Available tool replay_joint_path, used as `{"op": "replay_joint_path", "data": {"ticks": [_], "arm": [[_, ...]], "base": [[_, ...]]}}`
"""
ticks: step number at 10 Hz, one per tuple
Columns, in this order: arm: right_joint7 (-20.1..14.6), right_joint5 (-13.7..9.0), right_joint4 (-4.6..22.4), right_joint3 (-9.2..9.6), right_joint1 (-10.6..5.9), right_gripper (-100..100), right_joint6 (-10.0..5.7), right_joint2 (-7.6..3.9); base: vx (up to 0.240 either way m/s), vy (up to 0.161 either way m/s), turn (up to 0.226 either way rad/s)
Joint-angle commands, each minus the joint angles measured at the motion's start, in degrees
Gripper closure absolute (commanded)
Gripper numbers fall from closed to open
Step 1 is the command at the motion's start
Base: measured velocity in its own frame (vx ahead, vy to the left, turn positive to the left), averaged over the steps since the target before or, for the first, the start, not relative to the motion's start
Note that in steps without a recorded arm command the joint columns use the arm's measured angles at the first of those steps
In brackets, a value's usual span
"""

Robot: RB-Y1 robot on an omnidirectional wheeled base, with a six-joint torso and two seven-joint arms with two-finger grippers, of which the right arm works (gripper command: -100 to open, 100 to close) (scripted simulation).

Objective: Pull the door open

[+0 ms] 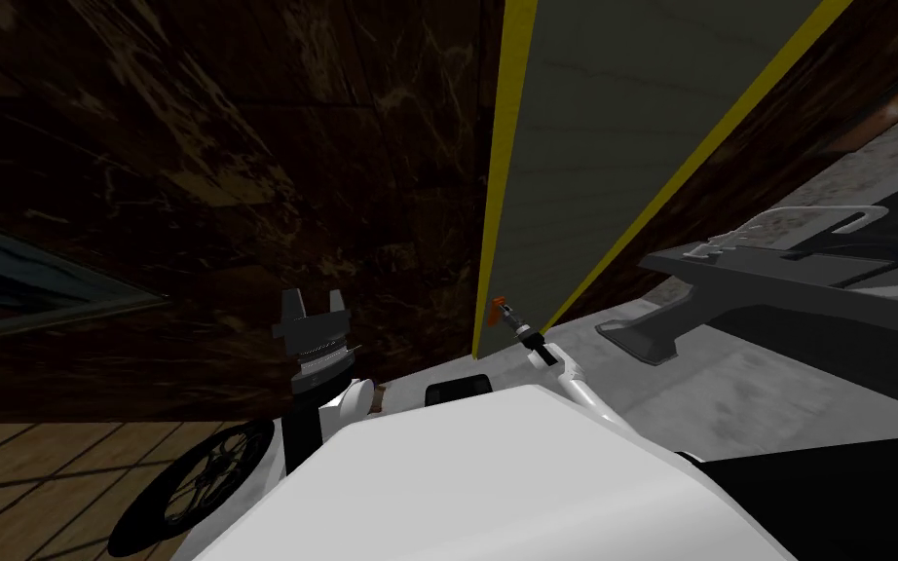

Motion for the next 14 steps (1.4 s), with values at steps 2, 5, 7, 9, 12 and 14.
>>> {"op": "replay_joint_path", "data": {"ticks": [2,5,7,9,12,14], "arm": [[-4.2,-4.3,-1.0,0.34,0.16,100,0.15,0.29],[-8.9,-9.5,-1.6,0.77,0.28,100,0.67,0.70],[-10.9,-11.5,-1.9,0.93,0.33,100,0.87,0.85],[-14.4,-15.3,-2.3,1.24,0.41,100,1.25,1.16],[-18.2,-19.3,-2.8,1.57,0.50,100,1.66,1.47],[-21.5,-23.0,-3.2,1.91,0.60,100,2.07,1.80]], "base": [[-0.090,-0.064,0.145],[-0.111,-0.073,0.168],[-0.080,-0.064,0.130],[-0.077,-0.042,0.133],[-0.075,-0.056,0.127],[-0.104,-0.059,0.171]]}}
